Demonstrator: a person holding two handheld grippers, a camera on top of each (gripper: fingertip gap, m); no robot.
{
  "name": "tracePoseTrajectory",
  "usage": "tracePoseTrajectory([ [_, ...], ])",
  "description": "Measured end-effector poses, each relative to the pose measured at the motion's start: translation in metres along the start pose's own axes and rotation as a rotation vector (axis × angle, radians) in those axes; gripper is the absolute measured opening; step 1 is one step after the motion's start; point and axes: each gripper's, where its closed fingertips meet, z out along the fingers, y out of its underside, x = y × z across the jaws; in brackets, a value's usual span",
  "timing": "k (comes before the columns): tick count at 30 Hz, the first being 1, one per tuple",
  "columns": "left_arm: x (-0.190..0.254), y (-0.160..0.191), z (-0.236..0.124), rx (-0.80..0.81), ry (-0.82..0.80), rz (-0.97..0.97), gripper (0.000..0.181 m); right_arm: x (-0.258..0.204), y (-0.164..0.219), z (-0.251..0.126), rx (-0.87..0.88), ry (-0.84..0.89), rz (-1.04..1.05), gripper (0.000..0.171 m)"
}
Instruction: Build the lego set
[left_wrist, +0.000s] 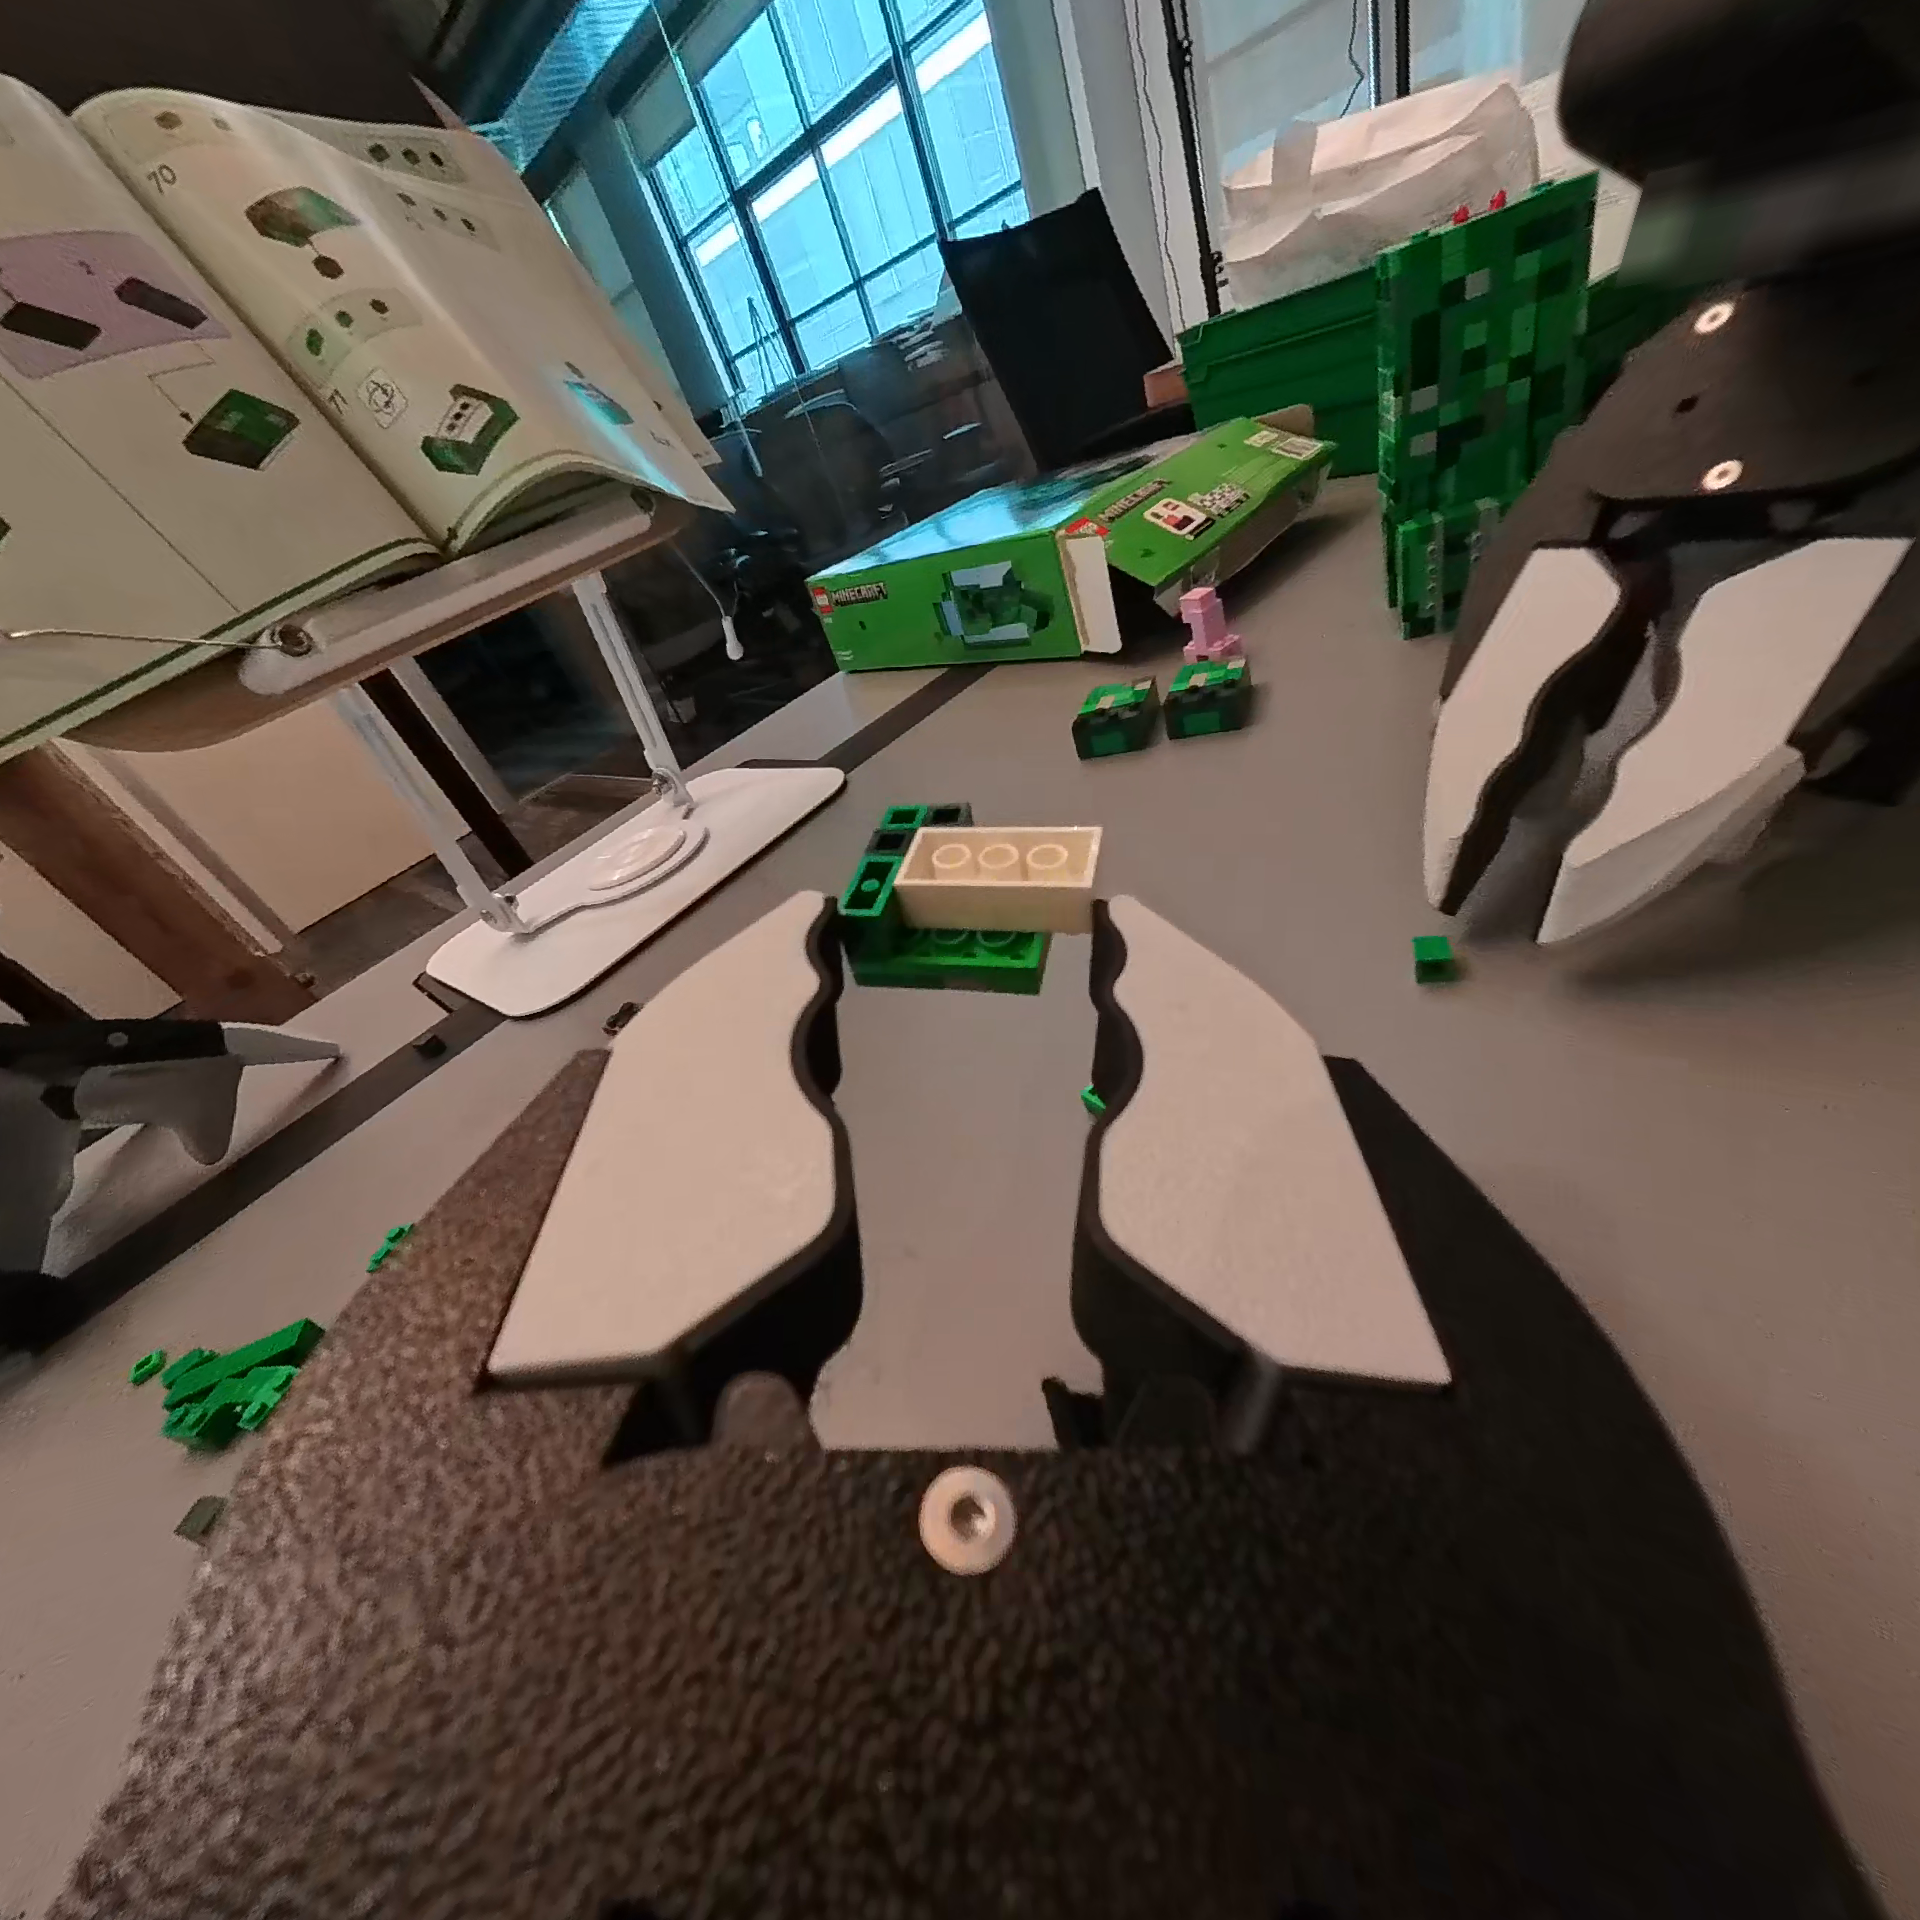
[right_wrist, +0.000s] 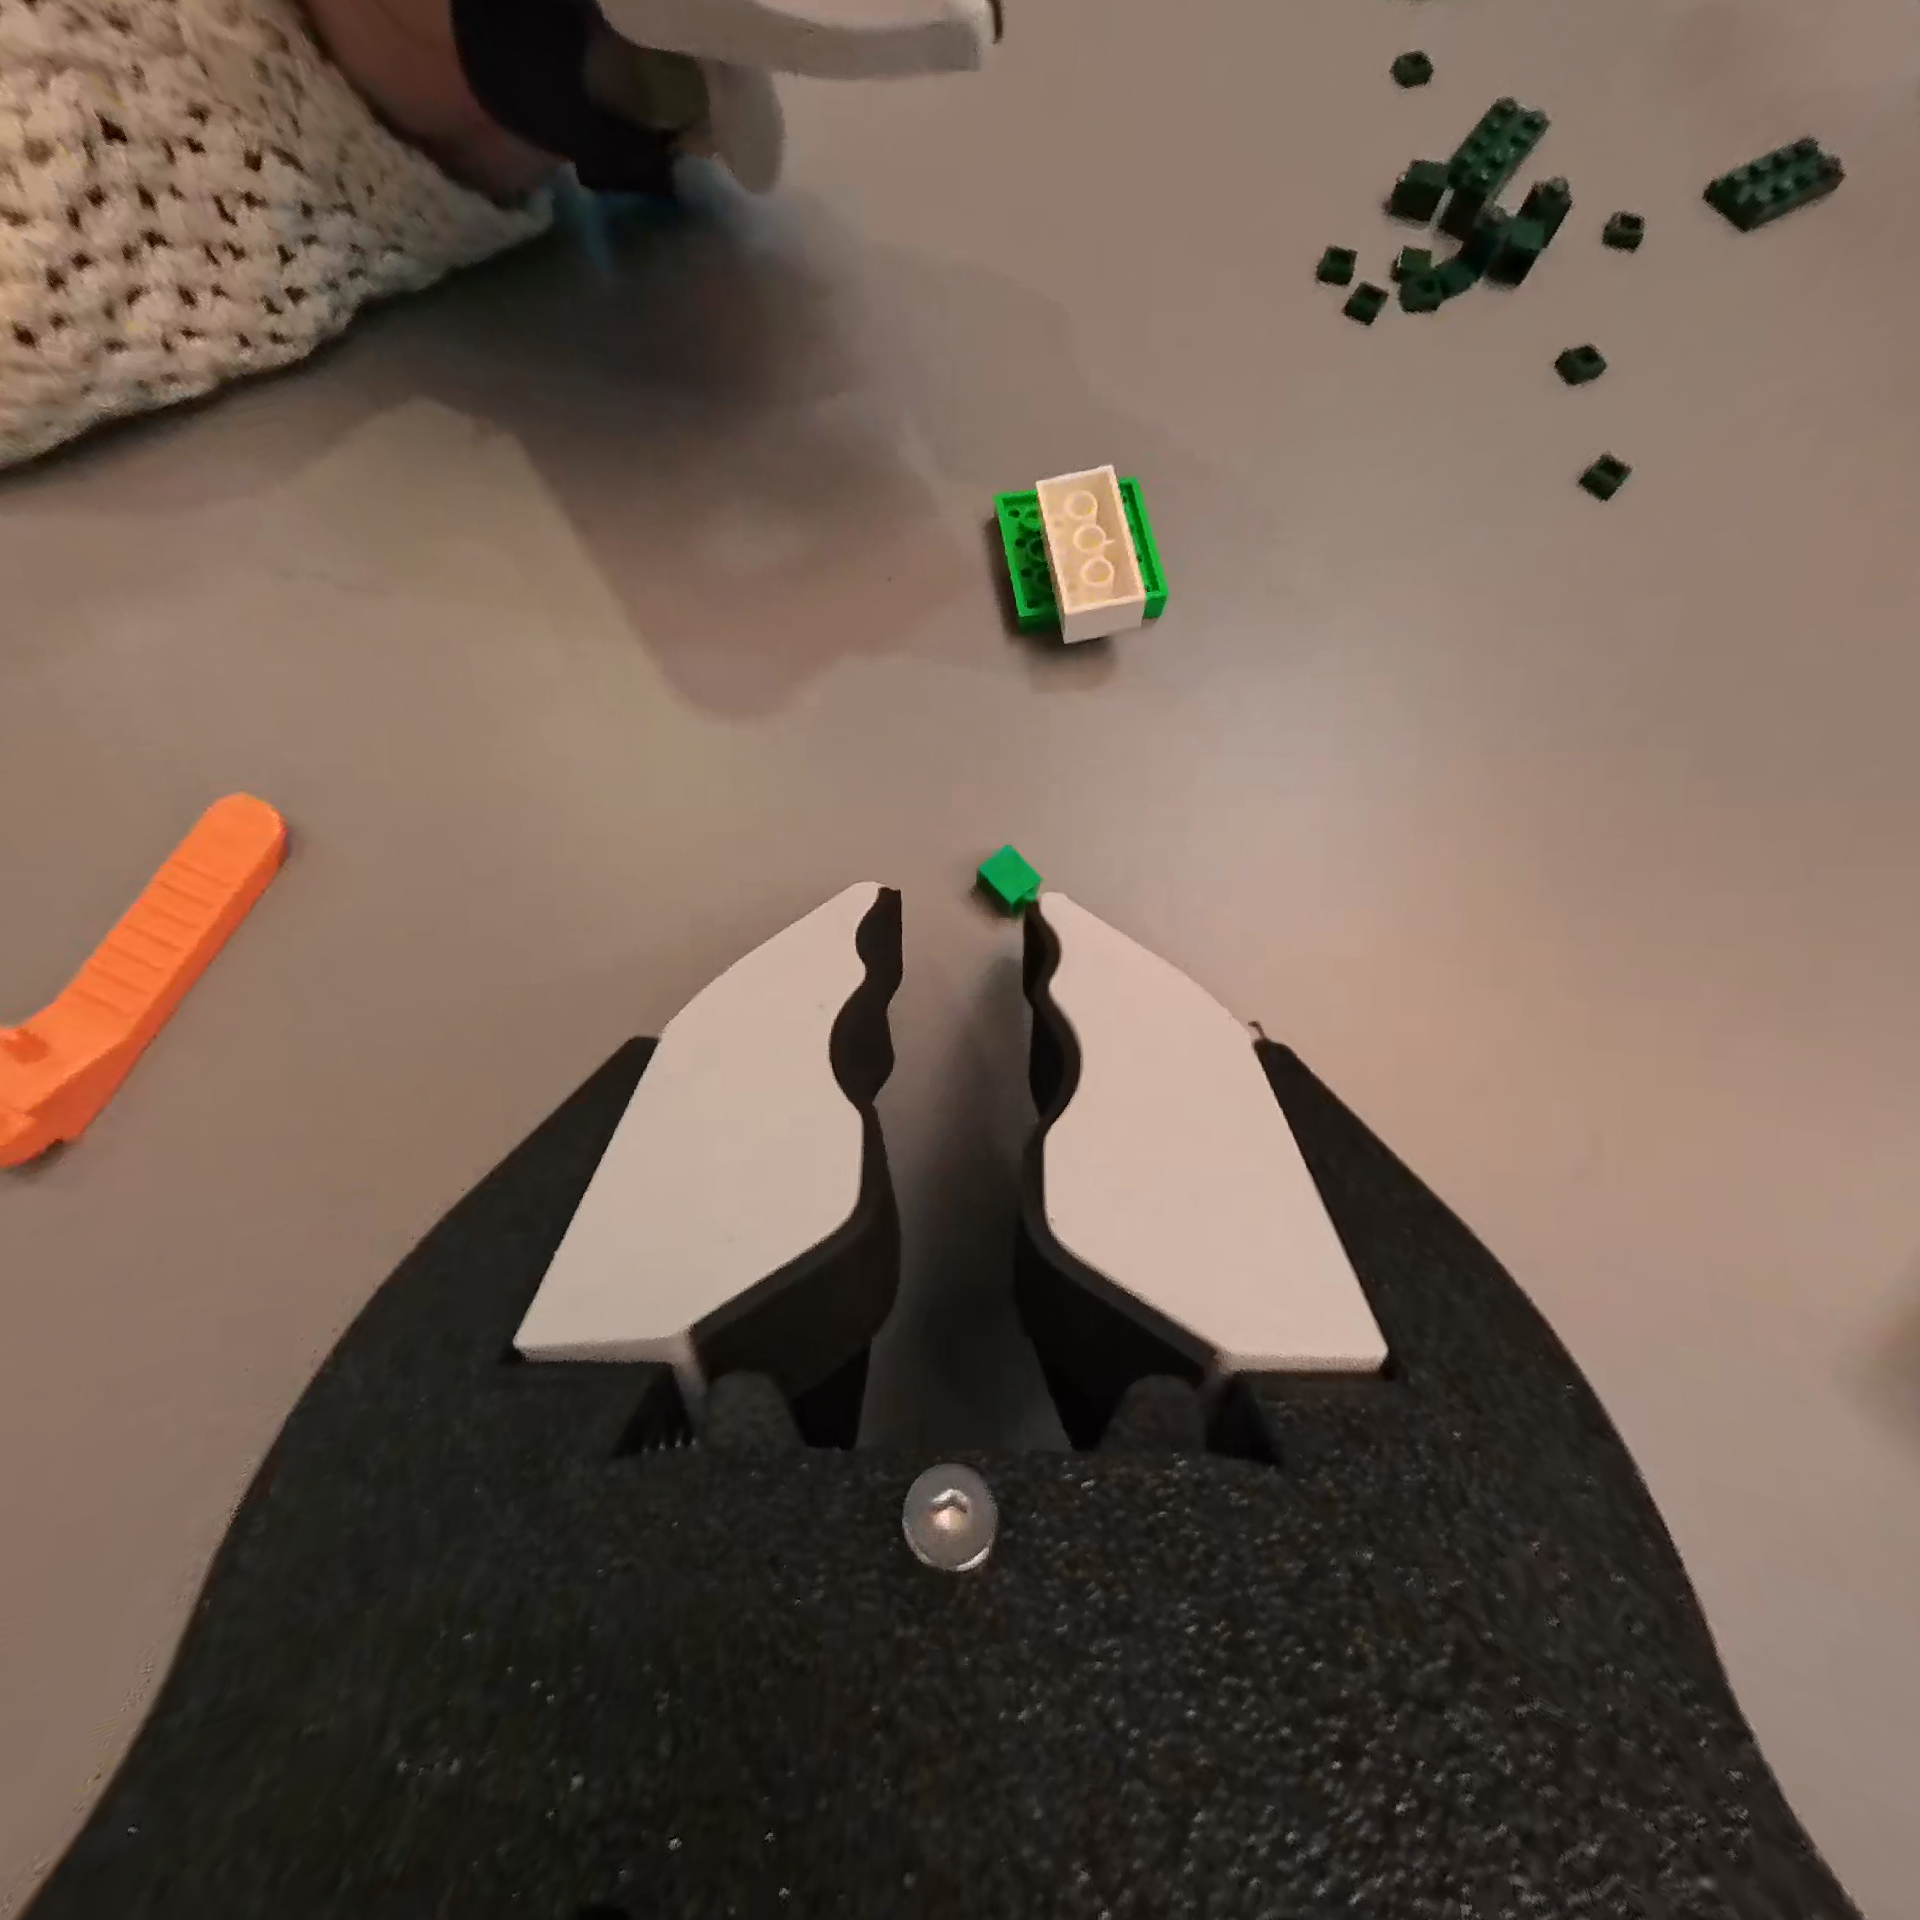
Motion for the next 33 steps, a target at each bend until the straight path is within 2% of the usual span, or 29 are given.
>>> tracePoseTrajectory([
  [4, 0.000, 0.000, 0.000, -0.001, 0.004, -0.002, 0.046, 0.004, 0.002, 0.006, -0.048, -0.009, -0.095, 0.027],
  [8, 0.000, 0.001, 0.000, -0.003, 0.004, -0.004, 0.046, -0.007, 0.008, 0.006, -0.126, -0.120, -0.090, 0.022],
  [13, 0.001, 0.001, 0.000, -0.007, 0.008, -0.003, 0.046, -0.001, 0.004, 0.001, -0.264, -0.069, -0.108, 0.018],
  [17, 0.000, 0.002, 0.000, -0.013, 0.006, 0.002, 0.046, 0.013, -0.001, -0.001, -0.435, 0.020, 0.110, 0.012],
  [20, -0.003, 0.003, -0.001, -0.014, -0.006, -0.001, 0.046, 0.003, -0.022, 0.001, -0.427, -0.141, 0.491, 0.020],
  [21, -0.005, 0.003, -0.001, -0.015, -0.015, -0.001, 0.046, 0.004, -0.019, 0.002, -0.480, -0.158, 0.543, 0.023],
  [25, -0.011, 0.001, -0.004, -0.007, -0.045, -0.011, 0.045, 0.007, -0.004, 0.010, -0.686, -0.142, 0.534, 0.010],
  [33, -0.014, -0.003, -0.006, 0.012, -0.055, -0.024, 0.046, 0.000, 0.000, 0.013, -0.921, -0.087, 0.418, 0.016],
])
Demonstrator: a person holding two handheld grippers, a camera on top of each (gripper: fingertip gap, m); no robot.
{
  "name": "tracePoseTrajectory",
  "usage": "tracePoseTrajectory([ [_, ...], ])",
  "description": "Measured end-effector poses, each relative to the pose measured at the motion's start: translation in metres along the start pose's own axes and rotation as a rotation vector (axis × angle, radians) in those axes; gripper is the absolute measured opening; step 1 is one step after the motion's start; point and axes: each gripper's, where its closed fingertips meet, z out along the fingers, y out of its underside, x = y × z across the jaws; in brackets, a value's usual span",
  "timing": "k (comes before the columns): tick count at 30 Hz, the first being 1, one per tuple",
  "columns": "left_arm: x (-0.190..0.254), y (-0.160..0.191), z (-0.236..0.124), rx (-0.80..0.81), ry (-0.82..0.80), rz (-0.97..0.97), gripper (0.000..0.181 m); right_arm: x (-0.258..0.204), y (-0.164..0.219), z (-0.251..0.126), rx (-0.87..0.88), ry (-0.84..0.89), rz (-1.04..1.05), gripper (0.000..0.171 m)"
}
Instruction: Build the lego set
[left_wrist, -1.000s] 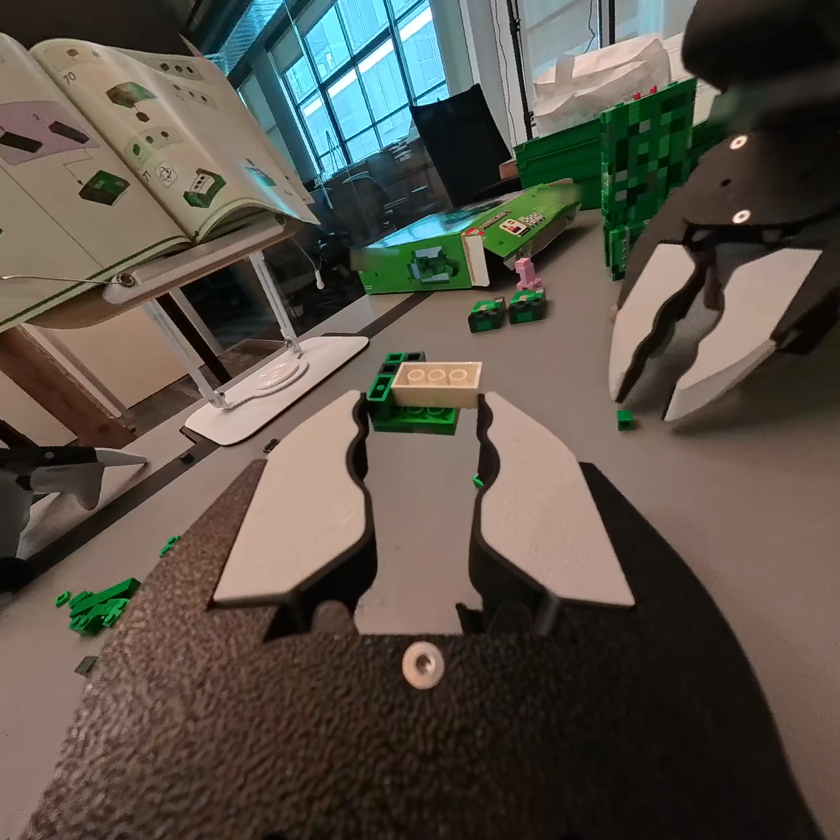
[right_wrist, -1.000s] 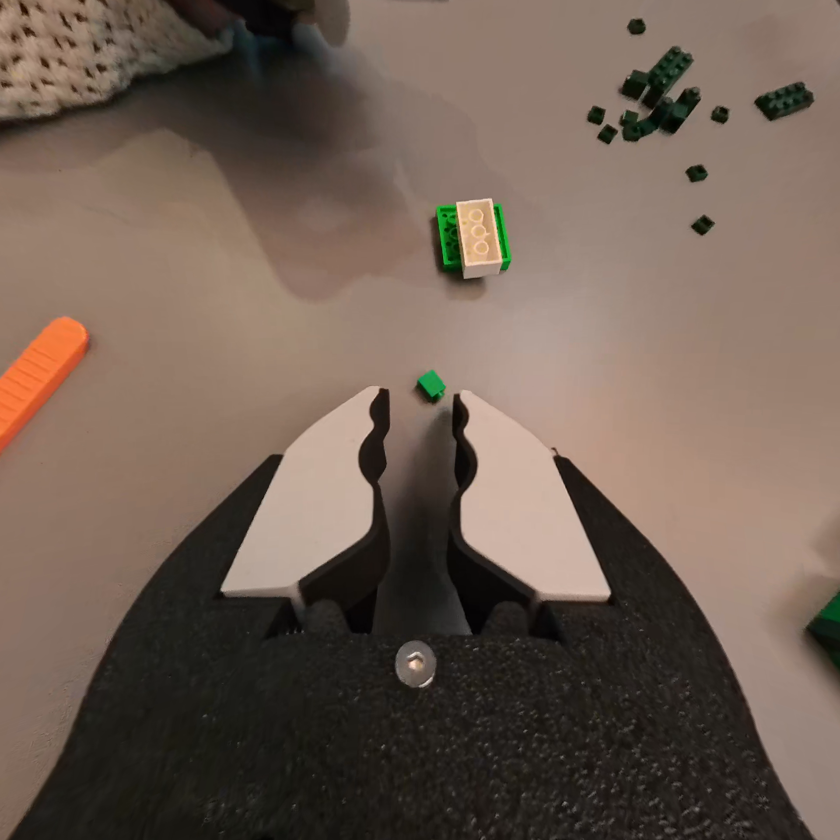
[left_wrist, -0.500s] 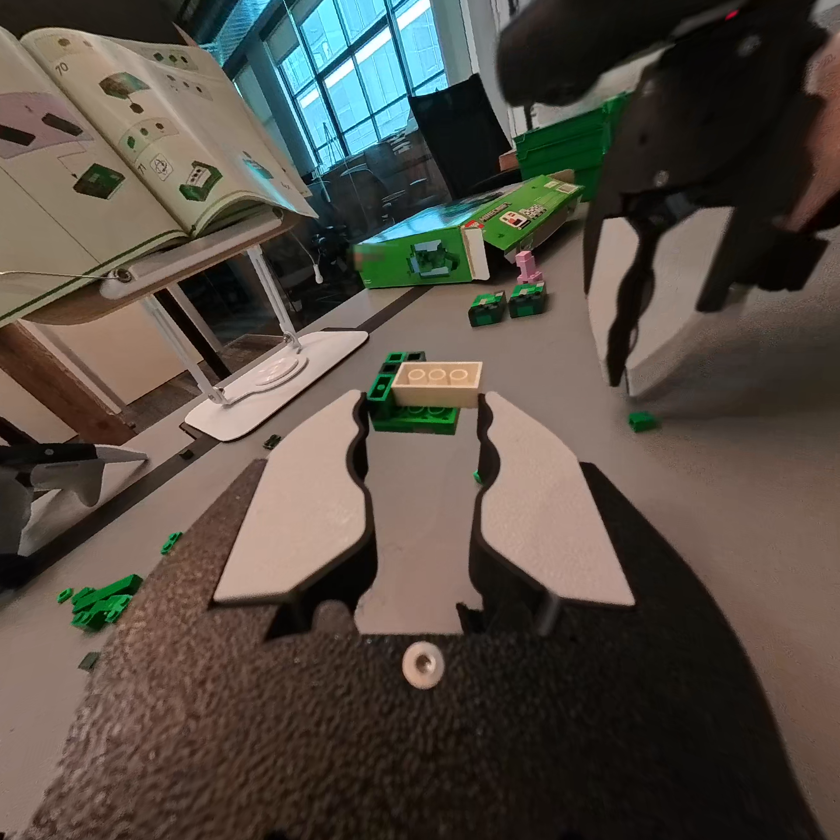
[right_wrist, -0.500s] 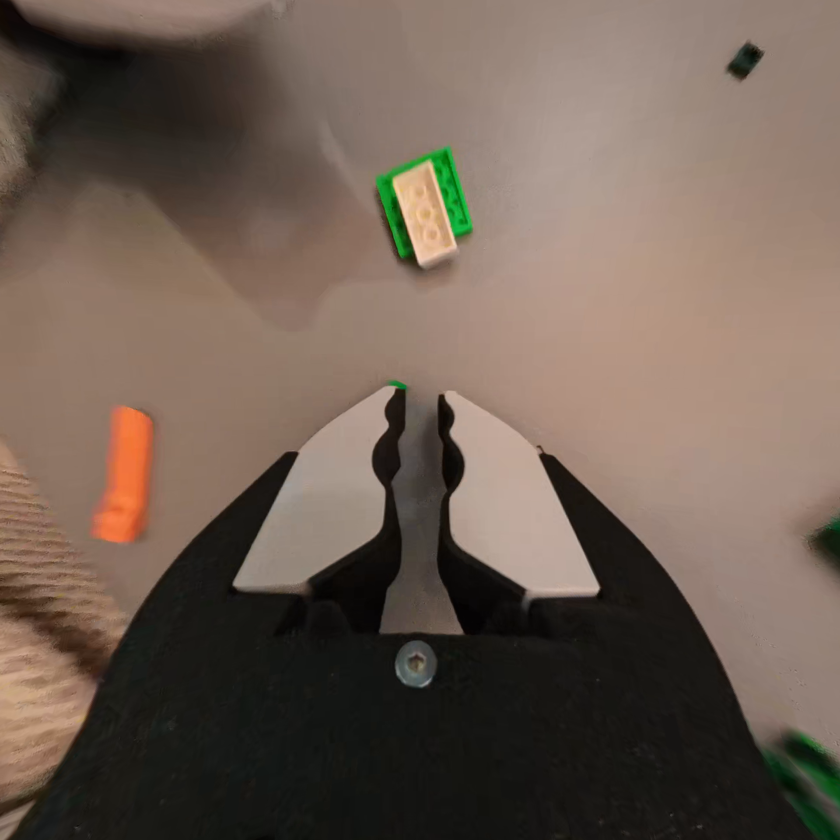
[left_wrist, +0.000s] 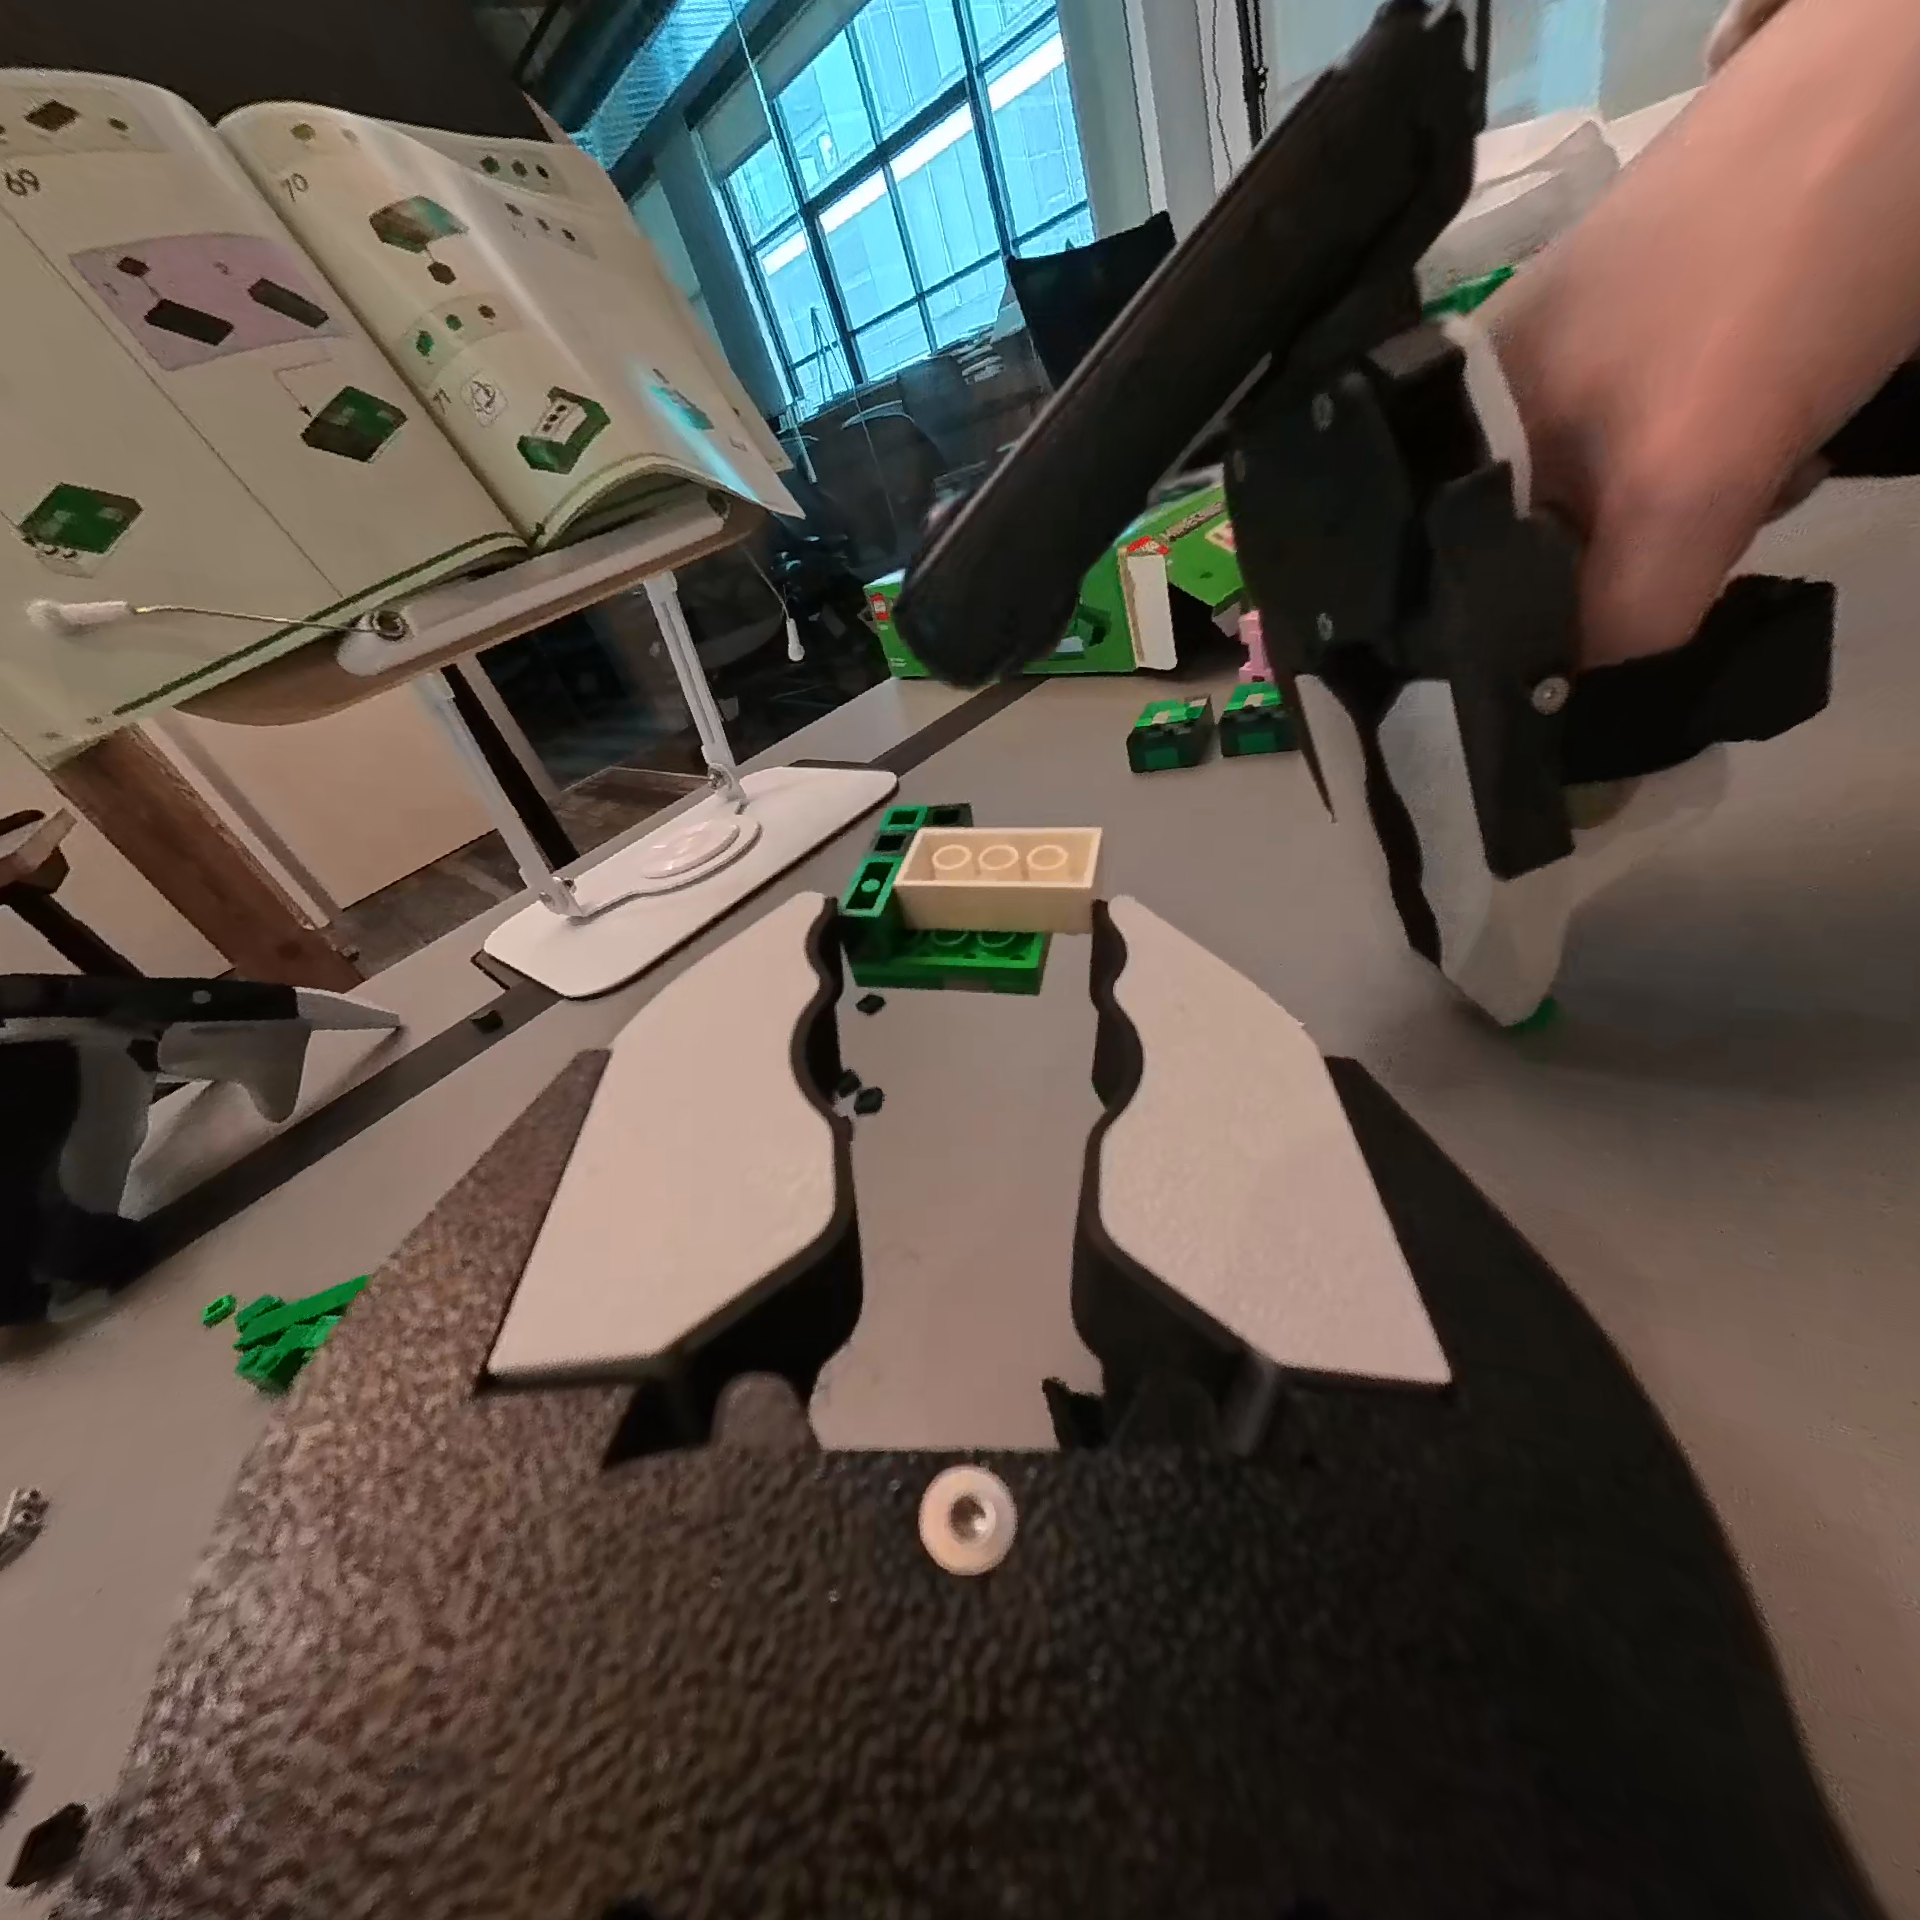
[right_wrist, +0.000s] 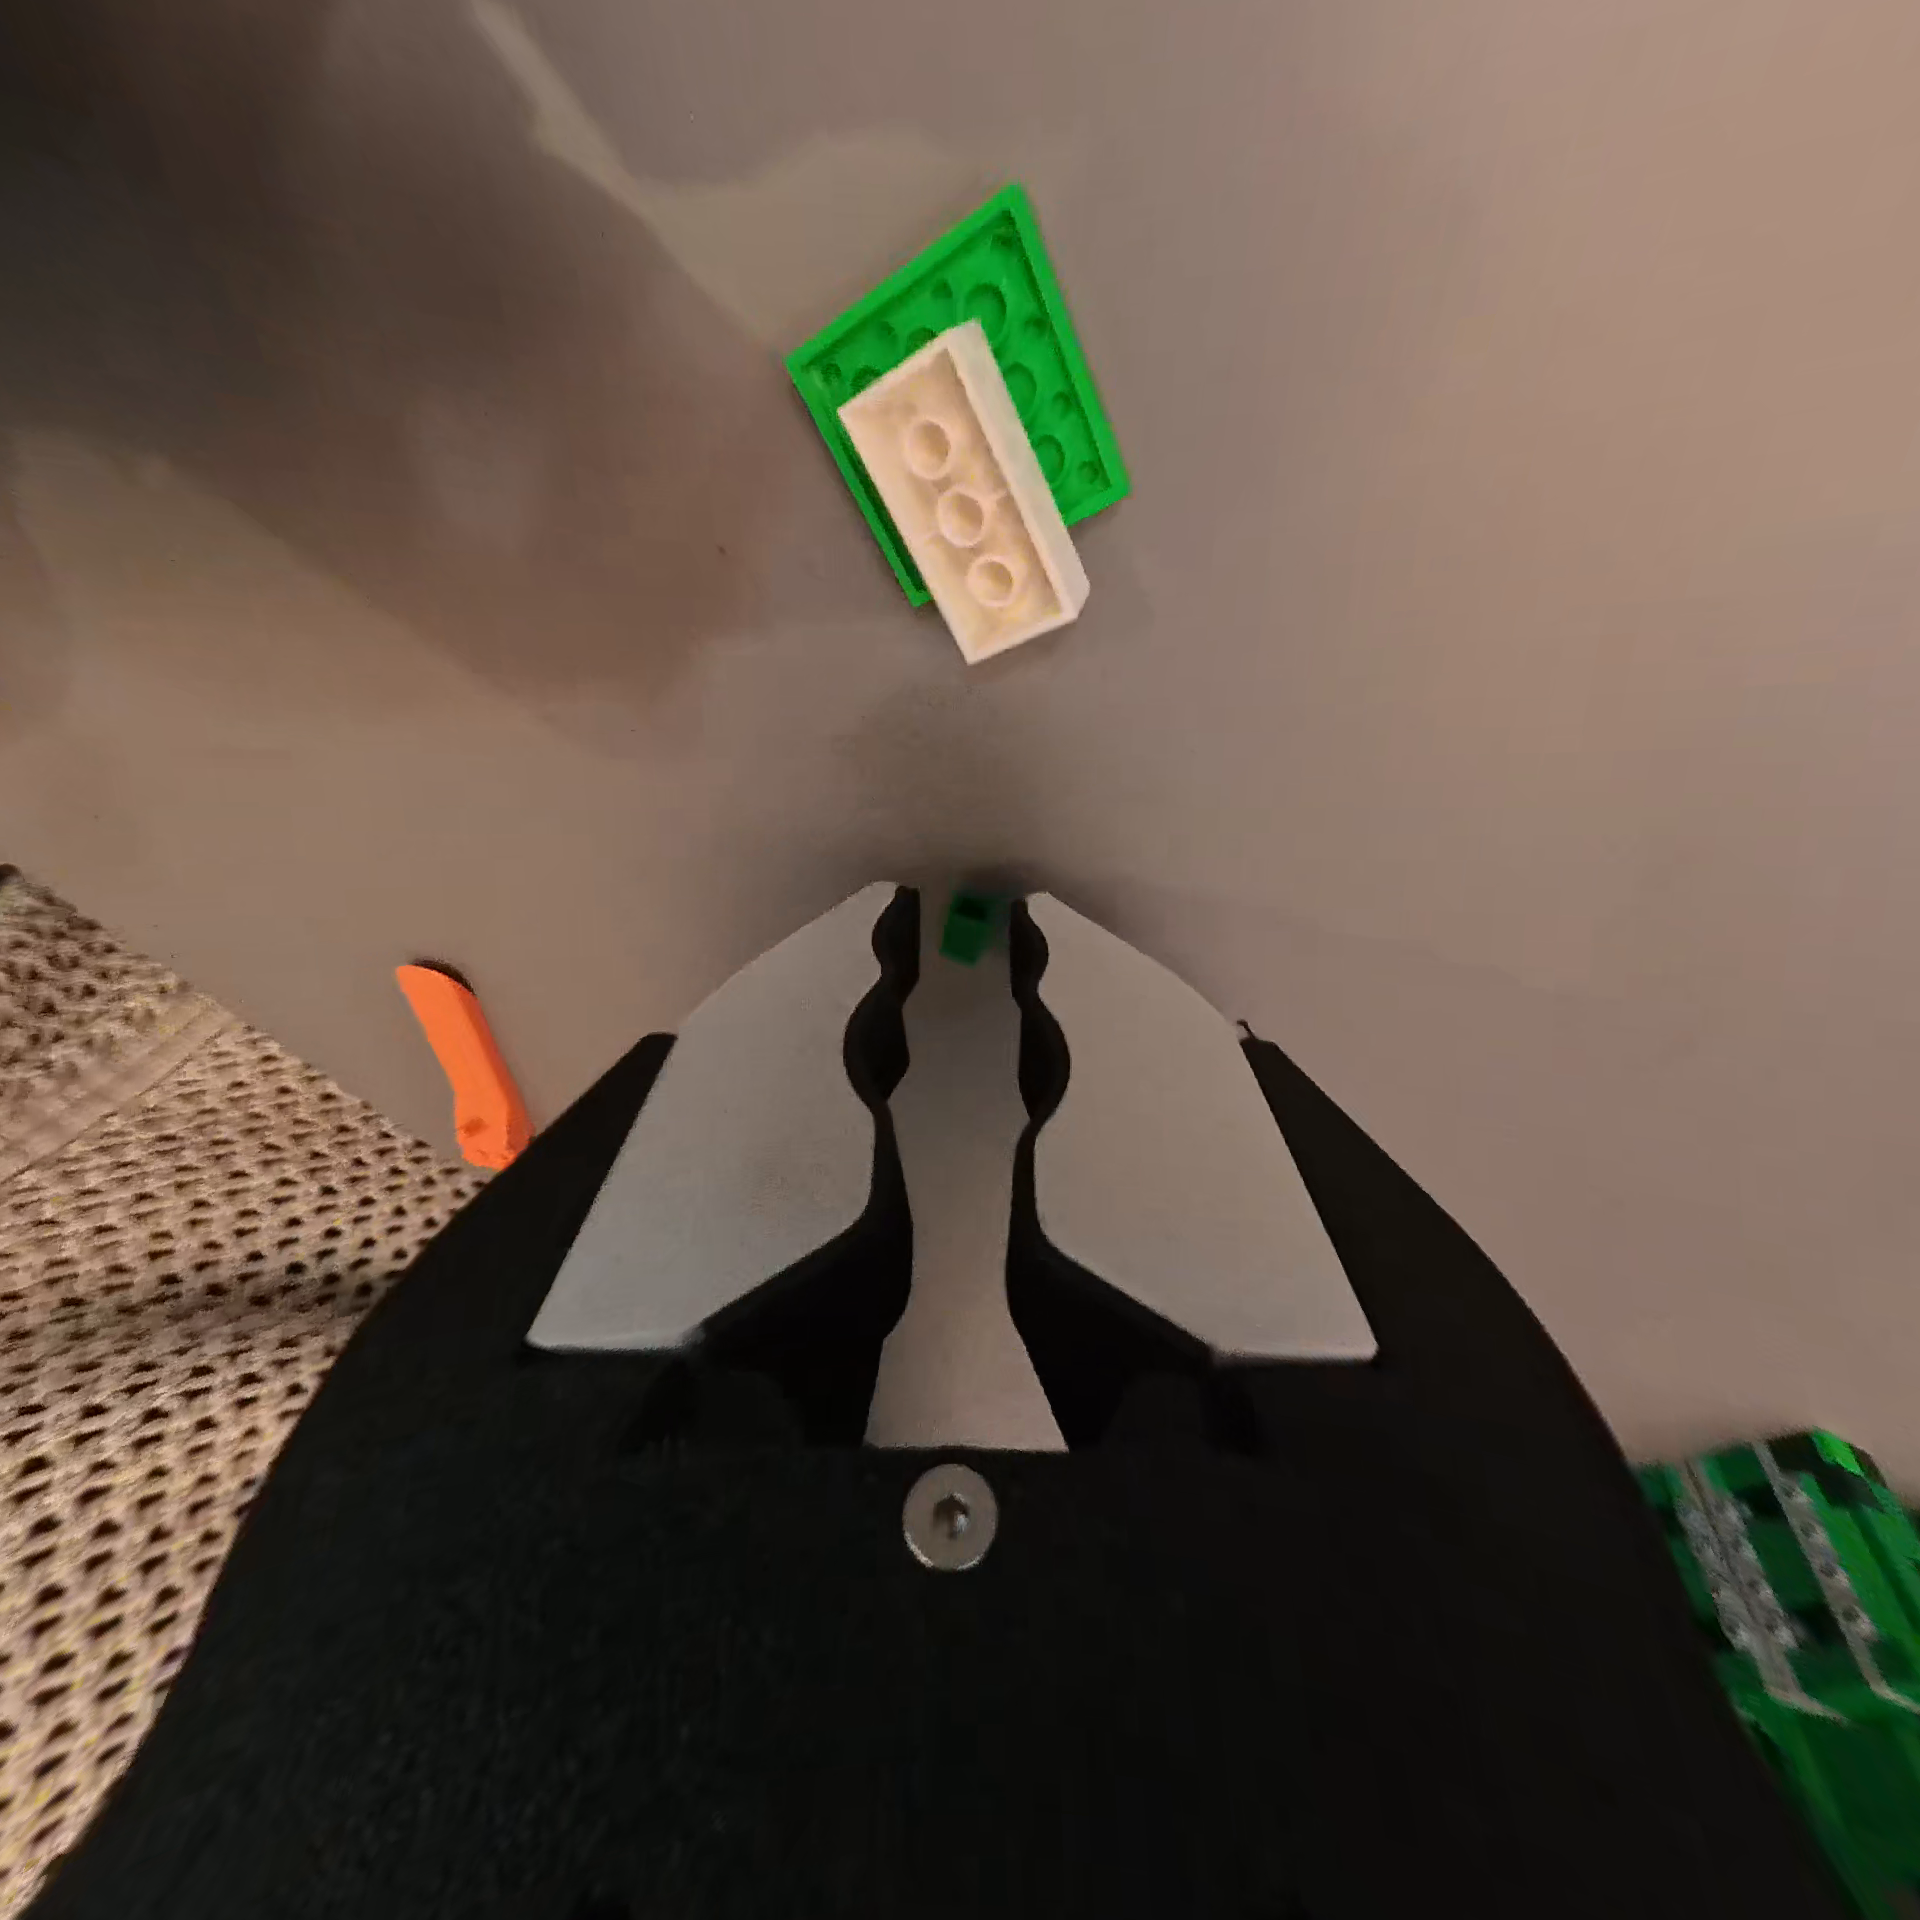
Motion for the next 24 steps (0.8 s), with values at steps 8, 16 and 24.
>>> tracePoseTrajectory([
  [8, -0.001, -0.004, -0.002, 0.017, -0.003, -0.004, 0.045, 0.004, 0.003, 0.005, -0.080, 0.078, -0.003, 0.009],
  [16, -0.002, -0.007, -0.002, 0.038, 0.011, -0.074, 0.045, -0.005, -0.007, -0.016, 0.097, 0.020, -0.057, 0.008],
  [24, 0.015, -0.031, -0.005, 0.210, 0.232, -0.416, 0.045, -0.057, -0.029, -0.129, 0.892, 0.019, -0.594, 0.007],
])
